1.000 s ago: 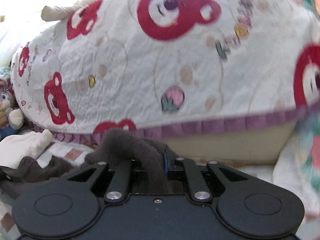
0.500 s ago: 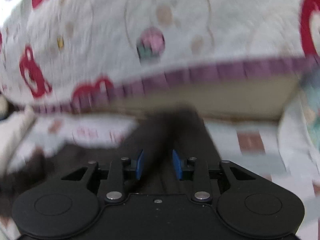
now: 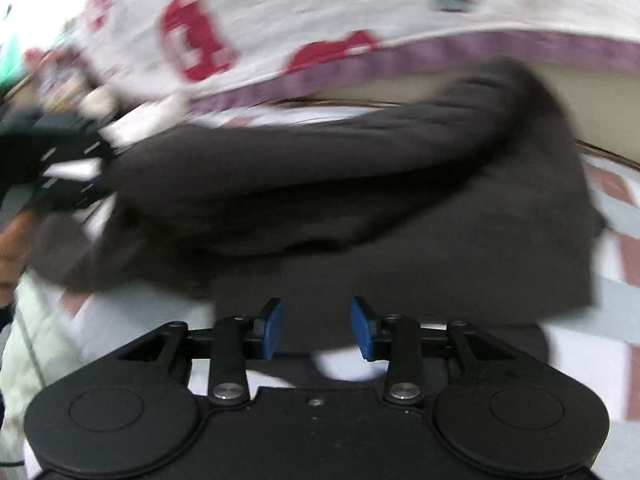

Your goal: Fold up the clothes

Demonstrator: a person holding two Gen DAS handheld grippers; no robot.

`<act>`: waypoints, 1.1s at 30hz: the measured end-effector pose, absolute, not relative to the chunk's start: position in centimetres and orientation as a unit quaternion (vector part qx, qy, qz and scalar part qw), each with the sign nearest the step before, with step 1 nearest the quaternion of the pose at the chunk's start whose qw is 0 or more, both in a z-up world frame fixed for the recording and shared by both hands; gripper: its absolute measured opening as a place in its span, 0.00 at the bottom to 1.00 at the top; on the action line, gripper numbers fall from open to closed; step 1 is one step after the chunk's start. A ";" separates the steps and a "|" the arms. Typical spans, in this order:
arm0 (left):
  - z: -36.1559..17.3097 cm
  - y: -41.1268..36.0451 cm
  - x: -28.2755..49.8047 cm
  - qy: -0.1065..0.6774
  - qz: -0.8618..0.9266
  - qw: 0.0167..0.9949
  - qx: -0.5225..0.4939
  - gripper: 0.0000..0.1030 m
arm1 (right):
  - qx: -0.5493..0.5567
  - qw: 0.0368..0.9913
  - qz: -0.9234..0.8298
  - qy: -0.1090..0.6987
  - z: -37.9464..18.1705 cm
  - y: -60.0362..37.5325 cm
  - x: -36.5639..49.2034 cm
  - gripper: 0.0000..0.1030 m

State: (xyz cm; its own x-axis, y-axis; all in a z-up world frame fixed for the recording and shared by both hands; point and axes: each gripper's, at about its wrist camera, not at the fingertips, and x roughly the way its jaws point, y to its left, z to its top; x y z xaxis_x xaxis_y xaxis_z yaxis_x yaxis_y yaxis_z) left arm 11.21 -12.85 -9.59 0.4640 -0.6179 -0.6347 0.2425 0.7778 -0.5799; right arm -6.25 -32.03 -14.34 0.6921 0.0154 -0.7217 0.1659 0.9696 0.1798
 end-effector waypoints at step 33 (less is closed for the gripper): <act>0.9 -11.3 -0.3 0.299 -0.435 0.846 -0.071 0.00 | -0.055 0.858 -0.467 0.206 3.7 -42.1 -24.5 0.14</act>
